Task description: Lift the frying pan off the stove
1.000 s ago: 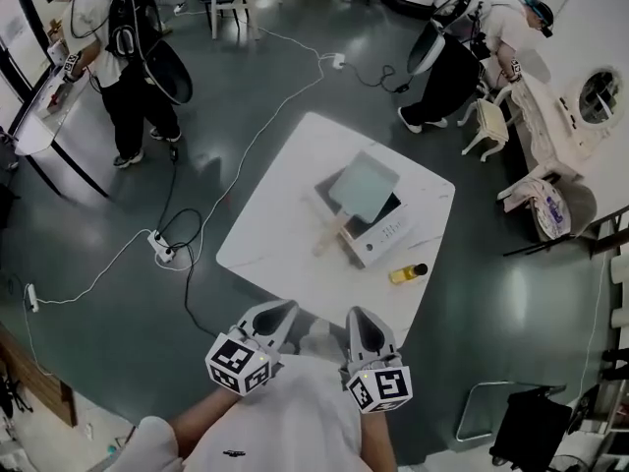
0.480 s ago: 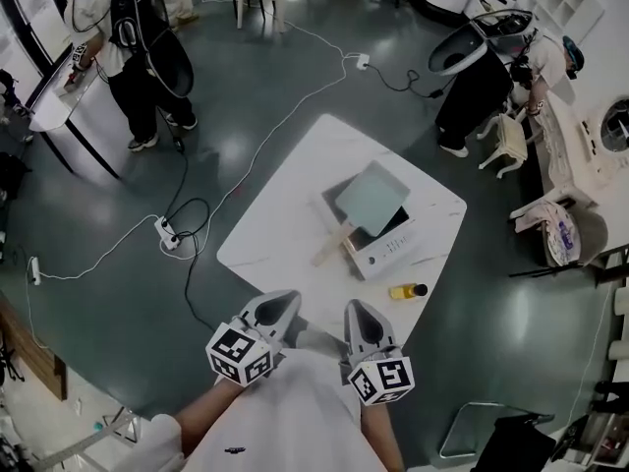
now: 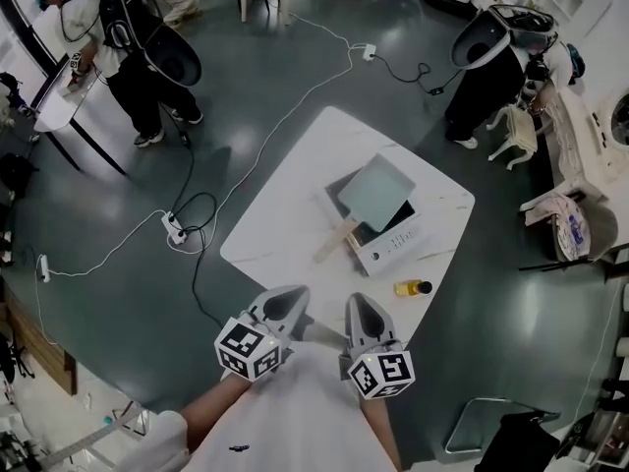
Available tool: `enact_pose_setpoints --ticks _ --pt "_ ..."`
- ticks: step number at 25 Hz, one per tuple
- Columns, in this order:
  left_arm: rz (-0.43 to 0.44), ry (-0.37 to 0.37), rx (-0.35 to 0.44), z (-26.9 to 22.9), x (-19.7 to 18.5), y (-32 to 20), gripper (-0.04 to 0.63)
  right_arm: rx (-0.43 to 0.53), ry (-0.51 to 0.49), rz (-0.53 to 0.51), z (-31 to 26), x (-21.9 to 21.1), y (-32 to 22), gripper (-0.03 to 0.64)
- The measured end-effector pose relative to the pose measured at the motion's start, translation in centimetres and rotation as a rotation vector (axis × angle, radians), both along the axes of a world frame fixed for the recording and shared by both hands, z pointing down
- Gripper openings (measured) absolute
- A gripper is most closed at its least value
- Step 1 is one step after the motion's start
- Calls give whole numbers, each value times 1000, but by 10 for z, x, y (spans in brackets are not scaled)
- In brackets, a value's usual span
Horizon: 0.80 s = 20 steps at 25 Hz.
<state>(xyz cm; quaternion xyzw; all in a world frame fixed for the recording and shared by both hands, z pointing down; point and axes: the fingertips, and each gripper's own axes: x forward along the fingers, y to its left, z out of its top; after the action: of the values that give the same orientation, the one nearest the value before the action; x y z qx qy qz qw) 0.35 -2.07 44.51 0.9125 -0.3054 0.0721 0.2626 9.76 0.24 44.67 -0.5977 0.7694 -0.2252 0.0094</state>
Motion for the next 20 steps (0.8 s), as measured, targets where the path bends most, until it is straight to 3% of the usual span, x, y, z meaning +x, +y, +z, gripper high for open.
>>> enact_pose_setpoints --ticks 8,11,15,20 --pt "-5 -10 -46 20 9 -19 3 -62 -35 -42 34 17 -15 6" --pt "23 0 -89 32 13 -23 3 -105 -108 -61 55 23 -23 76" --pt "40 -8 -144 49 15 -31 5 -128 -168 -60 69 28 -38 92" --pt "-4 -22 -221 71 13 -46 6 -165 -240 -79 90 25 -63 110"
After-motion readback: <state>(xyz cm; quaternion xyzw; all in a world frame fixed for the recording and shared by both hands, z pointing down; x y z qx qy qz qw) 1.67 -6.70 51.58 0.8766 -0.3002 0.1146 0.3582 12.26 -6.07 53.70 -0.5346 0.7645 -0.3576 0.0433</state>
